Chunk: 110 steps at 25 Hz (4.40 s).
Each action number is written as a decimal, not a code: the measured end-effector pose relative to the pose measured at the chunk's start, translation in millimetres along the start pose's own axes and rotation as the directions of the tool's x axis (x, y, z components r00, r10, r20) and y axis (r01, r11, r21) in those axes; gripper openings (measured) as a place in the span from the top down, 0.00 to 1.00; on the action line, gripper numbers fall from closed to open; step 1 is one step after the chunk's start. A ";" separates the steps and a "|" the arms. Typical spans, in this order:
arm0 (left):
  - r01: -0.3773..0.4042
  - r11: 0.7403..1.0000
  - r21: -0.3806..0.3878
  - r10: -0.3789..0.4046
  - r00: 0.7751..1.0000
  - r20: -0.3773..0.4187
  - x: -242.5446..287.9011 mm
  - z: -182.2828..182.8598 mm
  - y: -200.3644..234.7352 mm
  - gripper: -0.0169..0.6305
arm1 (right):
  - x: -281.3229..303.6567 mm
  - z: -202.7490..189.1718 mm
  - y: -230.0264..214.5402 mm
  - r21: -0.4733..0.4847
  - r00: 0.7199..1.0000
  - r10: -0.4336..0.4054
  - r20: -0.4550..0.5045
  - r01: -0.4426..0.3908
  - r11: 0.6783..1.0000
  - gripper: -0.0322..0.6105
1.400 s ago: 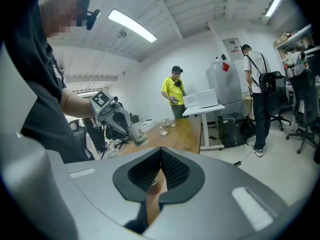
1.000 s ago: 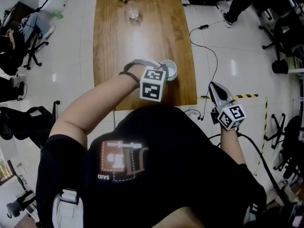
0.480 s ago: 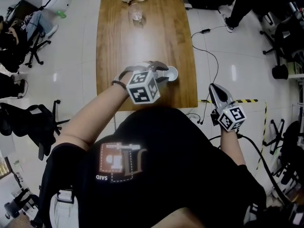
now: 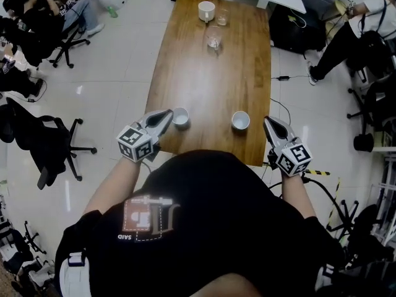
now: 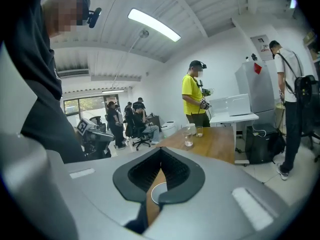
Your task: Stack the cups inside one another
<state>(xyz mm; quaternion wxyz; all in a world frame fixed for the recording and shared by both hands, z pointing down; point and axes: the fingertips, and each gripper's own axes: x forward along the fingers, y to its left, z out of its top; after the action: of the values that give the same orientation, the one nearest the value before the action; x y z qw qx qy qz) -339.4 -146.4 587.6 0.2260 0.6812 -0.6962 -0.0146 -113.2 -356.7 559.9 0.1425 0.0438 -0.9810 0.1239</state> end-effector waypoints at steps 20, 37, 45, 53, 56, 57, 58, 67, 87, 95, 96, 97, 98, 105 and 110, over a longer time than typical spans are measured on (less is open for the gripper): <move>0.081 0.960 0.269 -0.056 0.993 -0.101 12.1 -0.4 -21.0 0.97 | 18.6 -1.5 13.5 -0.002 1.000 -0.014 -0.028 0.014 1.000 0.93; 0.736 0.227 0.637 0.122 0.628 -0.769 193.0 -152.3 -156.2 0.81 | -137.9 -62.6 -38.9 0.191 0.958 -0.286 0.009 0.279 0.941 0.93; 0.722 0.287 0.630 0.164 0.610 -0.775 200.8 -160.9 -155.1 0.94 | -142.5 -63.9 -43.6 0.174 0.964 -0.264 -0.010 0.262 0.949 0.93; 0.561 0.501 0.659 0.030 0.750 -0.661 145.5 -48.7 -156.5 0.95 | -99.4 -44.3 -35.1 0.127 0.983 -0.182 -0.008 0.181 0.975 0.93; 0.478 0.563 0.674 0.094 0.773 -0.627 101.2 -16.2 -108.7 0.95 | -69.2 -33.8 -25.5 0.103 0.992 -0.128 -0.005 0.128 0.986 0.93; 0.452 0.584 0.675 0.122 0.773 -0.623 85.7 -12.3 -90.5 0.95 | -57.8 -30.1 -21.4 0.093 0.994 -0.107 -0.006 0.107 0.990 0.93; 0.429 0.604 0.672 0.147 0.768 -0.623 70.7 -11.8 -73.3 0.95 | -46.3 -26.7 -16.7 0.084 0.996 -0.086 -0.009 0.086 0.993 0.93; 0.431 0.670 0.604 0.207 0.674 -0.709 7.1 -67.2 -8.9 0.94 | 25.1 -6.9 28.8 0.018 0.998 0.040 -0.057 -0.039 0.999 0.93; -0.020 0.993 0.115 0.014 0.999 0.048 -29.5 76.3 36.7 0.81 | 28.1 26.1 33.0 -0.029 0.999 0.042 0.002 -0.042 0.999 0.93; -0.079 0.976 -0.202 0.136 0.949 0.285 -49.3 66.1 62.1 0.97 | 21.9 31.4 25.5 0.000 0.999 0.032 0.041 -0.032 0.999 0.93; -0.075 0.971 -0.225 0.138 0.950 0.279 -47.7 59.0 61.6 0.97 | 23.1 28.1 26.7 0.007 0.999 0.035 0.039 -0.035 0.999 0.93; -0.070 0.969 -0.236 0.136 0.952 0.274 -46.4 54.1 59.9 0.97 | 24.4 25.2 27.8 0.012 0.999 0.038 0.037 -0.038 0.999 0.93; -0.065 0.969 -0.238 0.130 0.954 0.271 -45.4 51.6 57.5 0.97 | 25.6 23.3 28.7 0.016 0.999 0.040 0.035 -0.041 0.999 0.93; -0.034 0.993 -0.116 0.062 0.967 0.248 -39.0 59.5 38.1 0.97 | 23.8 27.1 26.8 0.034 0.998 0.039 0.057 -0.041 0.999 0.93; -0.018 0.997 -0.077 0.035 0.973 0.228 -35.3 60.7 28.5 0.97 | 21.2 26.7 27.2 0.051 0.997 0.044 0.060 -0.047 0.998 0.93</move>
<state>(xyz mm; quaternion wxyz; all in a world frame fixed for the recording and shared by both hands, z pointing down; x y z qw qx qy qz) -387.6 -128.1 532.1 0.1695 0.6567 -0.7256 -0.1161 -143.9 -338.4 535.0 0.1096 0.0286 -0.9819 0.1516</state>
